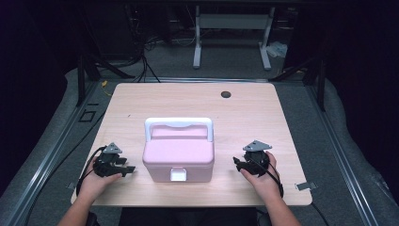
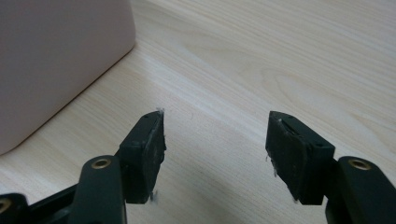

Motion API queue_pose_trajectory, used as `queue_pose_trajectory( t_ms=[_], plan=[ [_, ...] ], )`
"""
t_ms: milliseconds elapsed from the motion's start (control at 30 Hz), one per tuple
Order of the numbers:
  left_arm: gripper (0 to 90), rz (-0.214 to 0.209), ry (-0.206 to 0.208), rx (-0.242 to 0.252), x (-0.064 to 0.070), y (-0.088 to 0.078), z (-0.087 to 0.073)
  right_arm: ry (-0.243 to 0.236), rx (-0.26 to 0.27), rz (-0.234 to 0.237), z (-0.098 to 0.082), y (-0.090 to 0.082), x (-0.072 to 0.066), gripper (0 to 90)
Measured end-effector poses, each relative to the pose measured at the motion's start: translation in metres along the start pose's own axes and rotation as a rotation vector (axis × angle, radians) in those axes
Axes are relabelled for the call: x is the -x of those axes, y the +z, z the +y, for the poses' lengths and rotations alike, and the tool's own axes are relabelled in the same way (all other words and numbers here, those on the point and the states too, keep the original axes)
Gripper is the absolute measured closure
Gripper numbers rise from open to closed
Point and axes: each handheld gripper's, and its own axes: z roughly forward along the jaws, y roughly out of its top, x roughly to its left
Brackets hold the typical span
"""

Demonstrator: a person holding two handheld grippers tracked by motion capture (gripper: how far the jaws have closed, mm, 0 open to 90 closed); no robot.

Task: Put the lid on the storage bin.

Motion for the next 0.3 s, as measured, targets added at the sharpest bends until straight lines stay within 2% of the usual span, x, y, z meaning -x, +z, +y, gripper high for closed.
queue_pose_trajectory(
  t_ms=[200,300],
  plan=[
    [42.5,0.004,0.002,0.006,0.0004,-0.0003,0.0001,0.028,-0.032,0.021,-0.0028,0.0039,0.005,37.0],
    [42.5,0.005,0.007,0.006,0.0009,-0.0002,0.0005,0.037,-0.032,0.018,-0.0034,0.0053,0.006,37.0]
  ],
)
